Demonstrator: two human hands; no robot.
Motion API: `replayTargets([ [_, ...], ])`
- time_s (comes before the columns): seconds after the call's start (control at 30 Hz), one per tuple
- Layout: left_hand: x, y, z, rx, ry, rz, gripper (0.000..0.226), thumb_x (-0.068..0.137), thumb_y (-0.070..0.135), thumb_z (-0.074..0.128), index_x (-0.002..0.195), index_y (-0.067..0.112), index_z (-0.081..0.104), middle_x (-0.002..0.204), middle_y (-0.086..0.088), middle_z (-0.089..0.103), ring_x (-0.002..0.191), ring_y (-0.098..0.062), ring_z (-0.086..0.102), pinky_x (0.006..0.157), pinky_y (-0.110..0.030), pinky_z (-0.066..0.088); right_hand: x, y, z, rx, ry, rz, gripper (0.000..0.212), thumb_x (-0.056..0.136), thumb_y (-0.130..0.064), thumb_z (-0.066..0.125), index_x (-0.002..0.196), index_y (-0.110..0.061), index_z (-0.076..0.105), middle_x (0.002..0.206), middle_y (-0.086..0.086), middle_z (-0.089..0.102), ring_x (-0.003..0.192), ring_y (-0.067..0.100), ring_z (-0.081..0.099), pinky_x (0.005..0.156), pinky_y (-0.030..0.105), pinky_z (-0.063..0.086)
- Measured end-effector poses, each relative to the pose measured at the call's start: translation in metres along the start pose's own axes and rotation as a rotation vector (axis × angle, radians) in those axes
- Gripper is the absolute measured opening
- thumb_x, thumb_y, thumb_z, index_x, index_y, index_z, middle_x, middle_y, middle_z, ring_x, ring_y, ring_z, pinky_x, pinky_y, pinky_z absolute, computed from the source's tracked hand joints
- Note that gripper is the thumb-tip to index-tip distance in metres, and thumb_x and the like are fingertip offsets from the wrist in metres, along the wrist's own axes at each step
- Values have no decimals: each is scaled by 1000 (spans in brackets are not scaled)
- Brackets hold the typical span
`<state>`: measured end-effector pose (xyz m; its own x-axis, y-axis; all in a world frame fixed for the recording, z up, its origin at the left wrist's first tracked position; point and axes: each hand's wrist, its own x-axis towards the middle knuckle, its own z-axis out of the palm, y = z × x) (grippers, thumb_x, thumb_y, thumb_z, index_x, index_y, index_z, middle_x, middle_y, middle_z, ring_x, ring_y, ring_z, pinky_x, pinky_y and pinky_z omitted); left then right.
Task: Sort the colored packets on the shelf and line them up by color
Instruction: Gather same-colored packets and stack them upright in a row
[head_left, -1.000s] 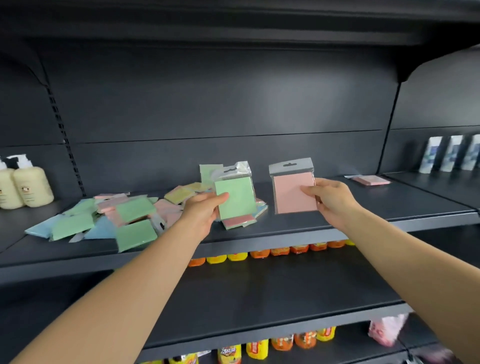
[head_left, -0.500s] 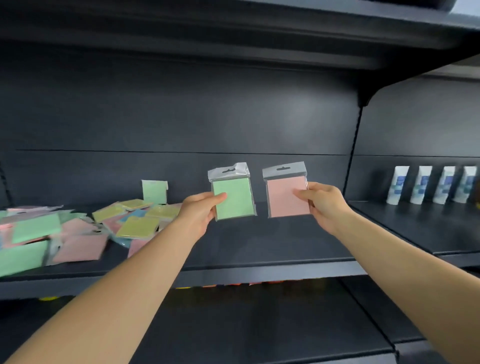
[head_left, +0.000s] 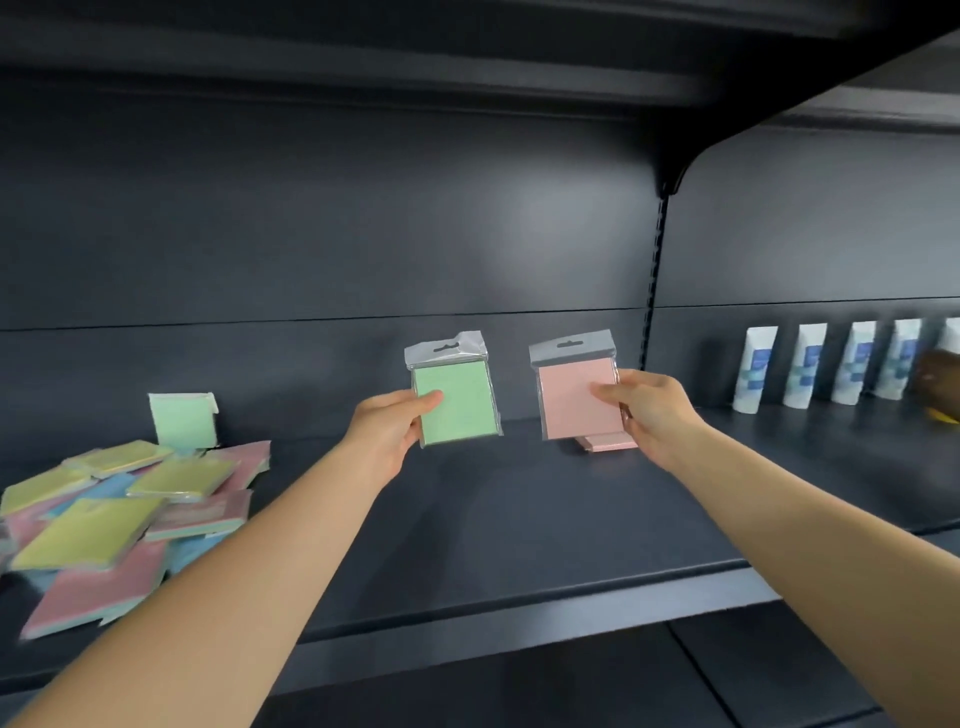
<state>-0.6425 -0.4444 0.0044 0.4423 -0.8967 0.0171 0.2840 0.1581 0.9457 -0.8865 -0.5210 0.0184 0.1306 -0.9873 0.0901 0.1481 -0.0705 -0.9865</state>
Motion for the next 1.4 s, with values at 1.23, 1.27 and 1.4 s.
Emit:
replayTargets([
  [1.23,146,-113,79,752,268,-244,37,71,15,81,97,-3,62,93,-15,68,78,-26,66,71,-34,56,169,63,-101,-1138,-186,64,40,69,-37,75,85,-2,66,75,5,64,66,18,54,62,26,42],
  [1.27,145,-110,80,921,255,-227,37,70,24,81,91,1,63,87,-11,68,72,-24,66,67,-30,55,164,59,-96,-1195,-171,-9,40,72,-37,73,92,-3,64,86,6,65,74,20,56,64,28,43],
  [1.4,136,-91,78,1317,167,-133,47,76,42,71,54,15,40,54,0,43,52,-17,43,50,-25,32,148,47,-63,-1263,-233,-306,51,79,-41,69,119,-13,52,115,2,58,103,23,54,76,28,41],
])
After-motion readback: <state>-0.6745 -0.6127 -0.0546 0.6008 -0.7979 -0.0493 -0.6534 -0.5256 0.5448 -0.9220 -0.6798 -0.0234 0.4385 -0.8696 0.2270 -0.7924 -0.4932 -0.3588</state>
